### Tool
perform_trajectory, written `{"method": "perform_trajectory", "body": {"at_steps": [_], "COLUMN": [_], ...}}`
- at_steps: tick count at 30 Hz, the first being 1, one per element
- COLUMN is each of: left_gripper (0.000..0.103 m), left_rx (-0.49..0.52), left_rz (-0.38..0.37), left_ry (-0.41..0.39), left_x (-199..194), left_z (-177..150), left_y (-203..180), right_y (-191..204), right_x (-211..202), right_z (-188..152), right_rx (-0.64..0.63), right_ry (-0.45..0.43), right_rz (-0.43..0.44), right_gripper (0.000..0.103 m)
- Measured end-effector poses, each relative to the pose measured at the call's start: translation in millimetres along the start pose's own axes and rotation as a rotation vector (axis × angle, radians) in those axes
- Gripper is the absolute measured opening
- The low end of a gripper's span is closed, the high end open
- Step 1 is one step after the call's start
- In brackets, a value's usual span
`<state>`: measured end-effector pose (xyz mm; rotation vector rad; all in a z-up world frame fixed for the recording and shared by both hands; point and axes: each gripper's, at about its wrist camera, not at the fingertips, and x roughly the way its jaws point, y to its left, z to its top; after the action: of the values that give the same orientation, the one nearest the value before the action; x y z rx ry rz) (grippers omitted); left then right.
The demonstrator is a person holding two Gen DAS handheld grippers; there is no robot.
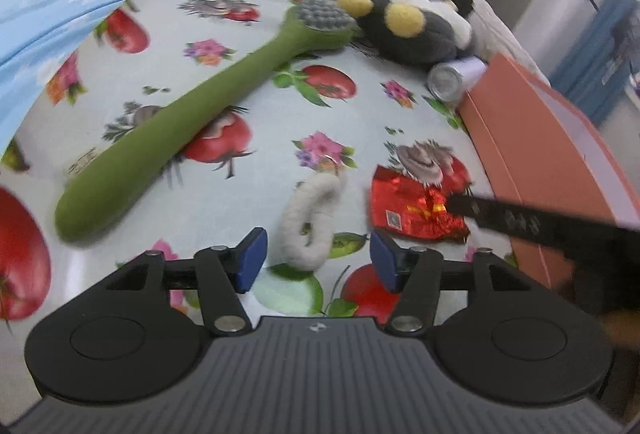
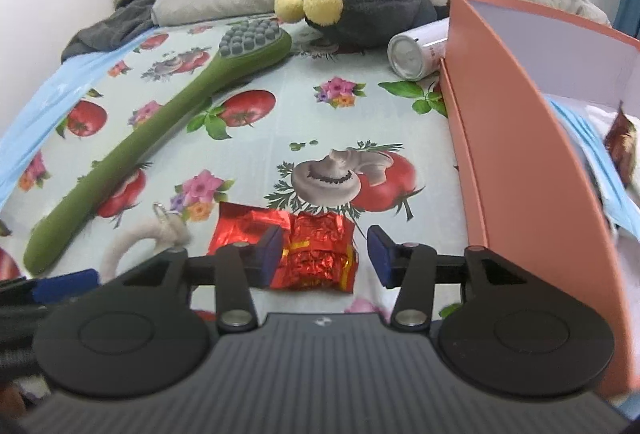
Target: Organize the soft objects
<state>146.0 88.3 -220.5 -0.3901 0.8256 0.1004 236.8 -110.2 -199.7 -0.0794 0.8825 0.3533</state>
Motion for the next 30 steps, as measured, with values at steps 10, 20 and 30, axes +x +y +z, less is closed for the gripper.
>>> {"method": "perform_trajectory", "body": {"at_steps": [10,20,30], "left_gripper": [0.07,0.052,0.011], "left_rx": [0.329,0.444,0.375], "left_rz": [0.122,0.171,0.14], "left_ry": [-0.063,-0.053,-0.053], "left_x": [13.5,37.8,40.2], "left_z": [-0.8,-2.1,-1.2], "left_y": [-30.7,-37.2,-41.1], "right_y": [1.4,-4.4,-5.4], "right_x": [18.2,4.4,-7.5], "right_z": [-1.3,-11.8,-17.2], "right_rx": [-0.033,-0.06,-0.057], "right_ry": [0.06,0.063,0.042], "right_rz": [0.011,-0.004,0.025], "right_gripper": [0.042,0.042,0.042]}}
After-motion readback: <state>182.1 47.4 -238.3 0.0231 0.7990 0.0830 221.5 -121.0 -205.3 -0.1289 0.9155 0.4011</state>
